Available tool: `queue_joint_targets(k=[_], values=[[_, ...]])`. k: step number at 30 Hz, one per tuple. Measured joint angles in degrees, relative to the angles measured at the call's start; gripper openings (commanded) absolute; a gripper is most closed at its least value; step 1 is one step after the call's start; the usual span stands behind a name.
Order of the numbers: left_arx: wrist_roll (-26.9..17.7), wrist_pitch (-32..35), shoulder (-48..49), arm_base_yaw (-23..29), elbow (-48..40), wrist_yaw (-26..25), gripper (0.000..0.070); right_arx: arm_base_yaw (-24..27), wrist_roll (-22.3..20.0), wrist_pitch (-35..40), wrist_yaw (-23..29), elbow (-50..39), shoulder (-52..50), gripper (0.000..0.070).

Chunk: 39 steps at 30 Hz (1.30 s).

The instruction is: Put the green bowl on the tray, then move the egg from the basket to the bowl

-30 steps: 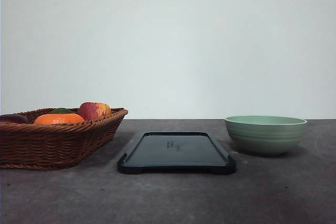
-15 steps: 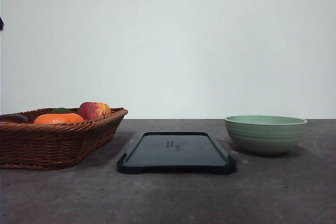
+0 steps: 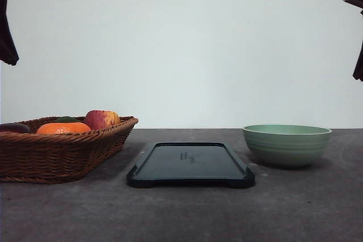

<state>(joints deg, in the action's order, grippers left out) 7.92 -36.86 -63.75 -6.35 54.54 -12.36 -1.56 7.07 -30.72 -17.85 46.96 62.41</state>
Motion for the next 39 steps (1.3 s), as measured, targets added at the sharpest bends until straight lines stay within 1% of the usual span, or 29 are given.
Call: queue_joint_targets(k=[1,2,3,7,10,15,21,29,37,38,39], values=[[0.0,0.0,0.0,0.0,0.0,0.0,0.0270,0.0,-0.3,0.1,0.0,0.0,0.0,0.0287],[-0.2,0.0,0.0,0.0,0.0,0.0,0.0322,0.0,-0.6,0.1,0.0,0.0,0.0,0.0319],[-0.3,0.0,0.0,0.0,0.0,0.0,0.0351,0.0,-0.8,0.1,0.0,0.0,0.0,0.0327],[-0.7,0.0,0.0,0.0,0.0,0.0,0.0351,0.0,-0.9,-0.3,0.0,0.1,0.0,0.0327],[-0.8,0.2,0.0,0.0,0.0,0.0,0.0351,0.0,-0.8,-2.8,0.0,1.6,0.6,0.0326],[-0.9,1.3,0.0,0.0,0.0,0.0,0.0351,0.0,-0.8,-8.8,0.0,9.2,5.6,0.0326],[-0.9,1.7,0.0,0.0,0.0,0.0,0.0351,0.0,-1.1,-16.2,0.0,18.9,15.2,0.0326],[-0.8,2.0,0.0,0.0,0.0,0.0,0.0350,0.0,-2.4,-16.3,0.1,25.1,27.0,0.0325],[-0.8,4.0,0.0,0.0,0.0,0.0,0.0350,0.0,-2.6,-13.7,0.1,26.1,36.2,0.0315],[-0.8,4.3,0.0,0.0,0.0,0.0,0.0350,0.0,-2.6,-13.5,0.1,26.1,37.1,0.0303],[-0.8,4.6,0.0,0.0,0.0,0.0,0.0350,0.0,-2.6,-13.2,0.1,26.1,37.8,0.0276]])
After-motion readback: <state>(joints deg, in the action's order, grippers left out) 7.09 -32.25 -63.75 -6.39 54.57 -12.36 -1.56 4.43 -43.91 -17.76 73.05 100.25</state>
